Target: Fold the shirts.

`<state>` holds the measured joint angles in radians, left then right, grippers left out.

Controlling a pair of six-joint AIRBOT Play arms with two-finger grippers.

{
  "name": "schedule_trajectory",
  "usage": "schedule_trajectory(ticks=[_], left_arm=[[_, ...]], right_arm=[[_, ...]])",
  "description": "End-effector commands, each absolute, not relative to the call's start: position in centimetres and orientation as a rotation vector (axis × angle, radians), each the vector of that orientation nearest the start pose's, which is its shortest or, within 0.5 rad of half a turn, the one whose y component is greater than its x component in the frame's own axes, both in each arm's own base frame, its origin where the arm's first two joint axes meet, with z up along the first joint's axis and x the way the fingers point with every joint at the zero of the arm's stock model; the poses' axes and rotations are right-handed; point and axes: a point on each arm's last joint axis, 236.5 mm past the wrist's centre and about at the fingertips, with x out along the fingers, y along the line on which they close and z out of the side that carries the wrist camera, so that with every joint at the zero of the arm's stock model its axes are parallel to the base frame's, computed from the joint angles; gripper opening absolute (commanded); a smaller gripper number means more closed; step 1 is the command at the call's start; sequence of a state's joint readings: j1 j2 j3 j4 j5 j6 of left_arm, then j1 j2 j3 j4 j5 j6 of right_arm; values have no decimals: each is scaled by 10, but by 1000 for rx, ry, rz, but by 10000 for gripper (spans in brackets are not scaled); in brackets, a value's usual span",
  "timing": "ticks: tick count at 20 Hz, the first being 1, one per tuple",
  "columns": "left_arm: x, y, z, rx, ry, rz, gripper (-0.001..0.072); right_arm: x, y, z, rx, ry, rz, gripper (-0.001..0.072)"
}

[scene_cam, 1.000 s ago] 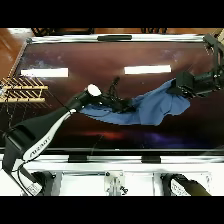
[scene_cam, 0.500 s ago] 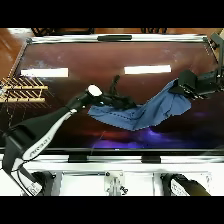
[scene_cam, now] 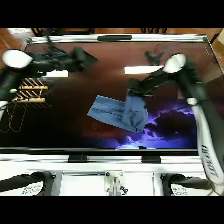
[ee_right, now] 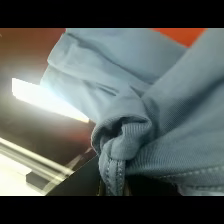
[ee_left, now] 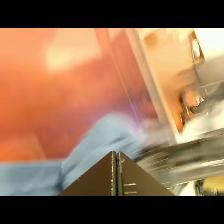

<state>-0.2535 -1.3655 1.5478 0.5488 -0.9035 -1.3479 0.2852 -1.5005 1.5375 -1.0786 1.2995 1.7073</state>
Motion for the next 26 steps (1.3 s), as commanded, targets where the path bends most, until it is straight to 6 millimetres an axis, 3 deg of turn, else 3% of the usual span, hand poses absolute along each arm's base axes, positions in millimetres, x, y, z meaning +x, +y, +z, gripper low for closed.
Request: schedule_trajectory(ticks=[1, 4, 5, 7, 9, 11, 13, 15, 16, 18, 19, 20, 21, 26], left_arm=[[413, -237, 312, -573, 541, -824, 32], [387, -235, 325, -516, 538, -852, 33], [382, -236, 324, -508, 551, -864, 32], [379, -237, 319, -503, 571, -872, 33], [382, -236, 313, -495, 583, -860, 33], [384, -235, 305, -490, 598, -848, 33], [388, -233, 300, -491, 600, -834, 33], [391, -229, 295, -470, 603, -815, 33], [393, -226, 292, -454, 606, -799, 33], [396, -218, 286, -431, 615, -774, 33], [396, -214, 284, -426, 625, -766, 33], [397, -210, 281, -420, 631, -757, 33], [398, -208, 278, -409, 638, -749, 33], [397, -199, 263, -376, 689, -702, 33]], right_arm=[[405, 300, 3, 364, 1371, 518, 71], [404, 344, -29, 486, 1405, 544, 72], [404, 353, -34, 525, 1414, 548, 125], [405, 367, -33, 586, 1413, 581, 629], [409, 365, -17, 582, 1371, 633, 629], [421, 345, 10, 588, 1314, 640, 629], [435, 305, 42, 580, 1255, 612, 629], [435, 240, 55, 473, 1264, 520, 629], [424, 192, 49, 381, 1329, 421, 629], [387, 96, 29, 206, 1521, 183, 630], [369, 67, 21, 178, 1602, 114, 629], [357, 55, 11, 207, 1655, 92, 629], [350, 56, 0, 262, 1682, 99, 630], [337, 107, -65, 554, 1663, 179, 653]])
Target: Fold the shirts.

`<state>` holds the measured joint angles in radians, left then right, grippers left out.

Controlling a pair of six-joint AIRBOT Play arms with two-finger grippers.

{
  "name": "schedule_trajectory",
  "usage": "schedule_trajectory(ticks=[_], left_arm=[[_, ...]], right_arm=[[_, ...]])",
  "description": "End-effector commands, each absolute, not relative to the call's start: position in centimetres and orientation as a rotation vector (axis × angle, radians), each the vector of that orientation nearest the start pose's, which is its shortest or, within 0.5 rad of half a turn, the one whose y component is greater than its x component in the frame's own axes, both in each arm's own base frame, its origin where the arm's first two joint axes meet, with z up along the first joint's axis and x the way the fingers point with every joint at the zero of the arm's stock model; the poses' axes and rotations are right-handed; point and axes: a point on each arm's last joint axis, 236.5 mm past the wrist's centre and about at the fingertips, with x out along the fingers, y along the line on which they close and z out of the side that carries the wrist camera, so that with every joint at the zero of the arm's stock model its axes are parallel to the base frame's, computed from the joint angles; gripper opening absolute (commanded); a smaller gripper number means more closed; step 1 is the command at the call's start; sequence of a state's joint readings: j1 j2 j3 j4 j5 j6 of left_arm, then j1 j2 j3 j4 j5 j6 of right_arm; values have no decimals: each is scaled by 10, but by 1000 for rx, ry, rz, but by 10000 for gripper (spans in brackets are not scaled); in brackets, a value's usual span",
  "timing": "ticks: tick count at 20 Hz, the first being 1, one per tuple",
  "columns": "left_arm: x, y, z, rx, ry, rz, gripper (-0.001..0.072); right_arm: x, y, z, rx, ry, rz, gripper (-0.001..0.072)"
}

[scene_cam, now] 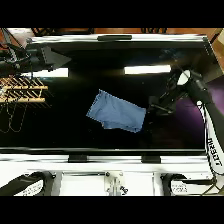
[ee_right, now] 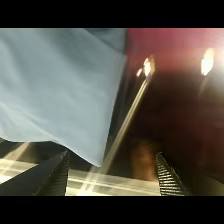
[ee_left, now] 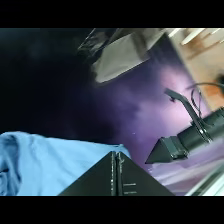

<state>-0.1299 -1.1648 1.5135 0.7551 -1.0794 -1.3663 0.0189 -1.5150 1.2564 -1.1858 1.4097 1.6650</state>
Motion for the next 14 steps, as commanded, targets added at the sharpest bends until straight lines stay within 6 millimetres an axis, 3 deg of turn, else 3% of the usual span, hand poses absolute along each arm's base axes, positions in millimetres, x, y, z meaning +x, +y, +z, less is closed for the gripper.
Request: schedule_trajectory(ticks=[1, 3, 8, 9, 10, 11, 14], left_arm=[[397, -198, 262, -372, 692, -699, 33], [398, -197, 262, -382, 697, -692, 33], [398, -197, 262, -396, 703, -685, 32], [398, -197, 261, -405, 707, -681, 33], [398, -197, 261, -405, 707, -682, 33], [398, -197, 261, -415, 711, -678, 33], [398, -197, 261, -421, 714, -676, 33]], right_arm=[[334, 114, -74, 593, 1659, 191, 653], [333, 124, -86, 650, 1651, 213, 653], [352, 168, -97, 720, 1575, 310, 633], [352, 176, -102, 718, 1577, 315, 499], [355, 179, -105, 708, 1564, 313, 234], [365, 178, -104, 688, 1519, 329, 78], [417, 155, -61, 570, 1317, 439, 71]])
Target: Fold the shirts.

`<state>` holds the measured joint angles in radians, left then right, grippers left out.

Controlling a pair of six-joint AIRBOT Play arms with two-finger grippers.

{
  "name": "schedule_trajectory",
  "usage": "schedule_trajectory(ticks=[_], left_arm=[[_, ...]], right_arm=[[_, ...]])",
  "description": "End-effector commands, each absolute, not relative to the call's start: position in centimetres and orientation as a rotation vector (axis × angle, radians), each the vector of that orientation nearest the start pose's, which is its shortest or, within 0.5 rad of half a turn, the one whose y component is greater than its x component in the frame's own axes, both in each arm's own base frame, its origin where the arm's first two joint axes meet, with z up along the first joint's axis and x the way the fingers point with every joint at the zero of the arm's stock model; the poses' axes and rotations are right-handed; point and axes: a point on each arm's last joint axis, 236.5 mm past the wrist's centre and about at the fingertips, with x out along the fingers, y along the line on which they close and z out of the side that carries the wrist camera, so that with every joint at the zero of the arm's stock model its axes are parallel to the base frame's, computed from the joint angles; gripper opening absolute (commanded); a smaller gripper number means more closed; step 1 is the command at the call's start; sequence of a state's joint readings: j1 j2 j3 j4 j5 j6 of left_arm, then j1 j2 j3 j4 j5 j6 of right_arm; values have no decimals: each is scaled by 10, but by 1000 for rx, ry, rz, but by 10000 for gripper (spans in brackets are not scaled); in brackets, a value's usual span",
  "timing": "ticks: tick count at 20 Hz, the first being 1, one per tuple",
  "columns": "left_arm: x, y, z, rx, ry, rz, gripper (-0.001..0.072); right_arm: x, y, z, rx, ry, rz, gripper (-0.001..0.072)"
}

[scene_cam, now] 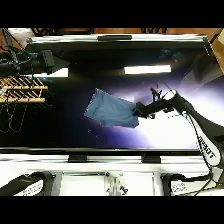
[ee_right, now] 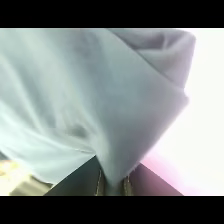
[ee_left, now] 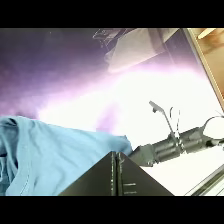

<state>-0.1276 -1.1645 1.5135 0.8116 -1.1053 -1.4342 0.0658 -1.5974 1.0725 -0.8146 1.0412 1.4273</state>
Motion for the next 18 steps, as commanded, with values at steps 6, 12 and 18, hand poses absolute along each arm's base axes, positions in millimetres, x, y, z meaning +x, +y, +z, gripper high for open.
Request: schedule_trajectory(ticks=[6, 12, 18], left_arm=[[387, -200, 254, -416, 770, -693, 32], [383, -202, 251, -422, 795, -697, 33], [384, -201, 250, -424, 794, -695, 32]], right_arm=[[473, -36, 16, 483, 1138, 163, 72], [334, -257, 26, 608, 1246, -394, 80], [186, -303, -4, 1009, 1286, -647, 79]])
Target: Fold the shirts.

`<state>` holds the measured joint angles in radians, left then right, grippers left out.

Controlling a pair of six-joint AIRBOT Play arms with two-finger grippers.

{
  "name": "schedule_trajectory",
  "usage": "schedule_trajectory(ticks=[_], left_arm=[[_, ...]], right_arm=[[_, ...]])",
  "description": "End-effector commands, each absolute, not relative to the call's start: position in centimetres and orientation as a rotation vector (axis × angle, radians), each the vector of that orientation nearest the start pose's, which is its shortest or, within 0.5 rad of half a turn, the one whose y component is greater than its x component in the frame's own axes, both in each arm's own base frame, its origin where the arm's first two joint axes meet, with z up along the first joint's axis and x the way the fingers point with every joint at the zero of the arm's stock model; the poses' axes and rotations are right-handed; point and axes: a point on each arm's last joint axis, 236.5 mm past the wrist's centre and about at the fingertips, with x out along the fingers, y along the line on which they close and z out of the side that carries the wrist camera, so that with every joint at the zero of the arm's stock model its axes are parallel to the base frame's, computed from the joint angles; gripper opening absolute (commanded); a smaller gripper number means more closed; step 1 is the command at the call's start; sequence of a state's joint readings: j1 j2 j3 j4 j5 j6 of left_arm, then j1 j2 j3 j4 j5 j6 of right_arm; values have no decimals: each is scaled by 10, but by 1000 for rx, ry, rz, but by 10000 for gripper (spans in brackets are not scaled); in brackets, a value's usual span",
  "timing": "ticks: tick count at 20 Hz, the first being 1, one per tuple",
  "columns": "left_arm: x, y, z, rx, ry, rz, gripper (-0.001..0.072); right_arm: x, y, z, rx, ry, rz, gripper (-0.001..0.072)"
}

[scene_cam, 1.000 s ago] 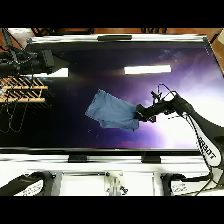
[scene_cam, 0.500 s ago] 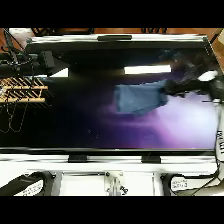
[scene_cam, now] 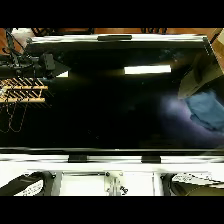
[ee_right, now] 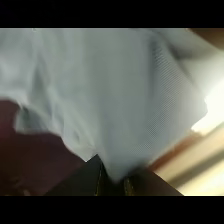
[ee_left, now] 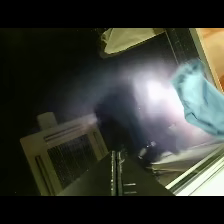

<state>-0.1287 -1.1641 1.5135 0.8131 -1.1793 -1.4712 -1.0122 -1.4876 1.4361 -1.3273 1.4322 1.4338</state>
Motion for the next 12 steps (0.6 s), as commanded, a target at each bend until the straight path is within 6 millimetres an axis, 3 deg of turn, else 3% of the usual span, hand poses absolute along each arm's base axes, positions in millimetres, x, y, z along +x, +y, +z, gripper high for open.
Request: schedule_trajectory(ticks=[1, 4, 6, 8, 12], left_arm=[[384, -201, 251, -424, 794, -695, 33], [384, -202, 251, -425, 794, -696, 33], [384, -202, 251, -424, 794, -696, 32], [384, -201, 251, -424, 793, -695, 33], [384, -201, 251, -424, 793, -695, 33]], right_arm=[[171, -289, -18, 1063, 1310, -647, 79], [119, -257, -55, 1052, 1453, -701, 79], [96, -254, -66, 991, 1517, -746, 79], [91, -260, -69, 951, 1525, -763, 79], [100, -276, -71, 899, 1459, -786, 79]])
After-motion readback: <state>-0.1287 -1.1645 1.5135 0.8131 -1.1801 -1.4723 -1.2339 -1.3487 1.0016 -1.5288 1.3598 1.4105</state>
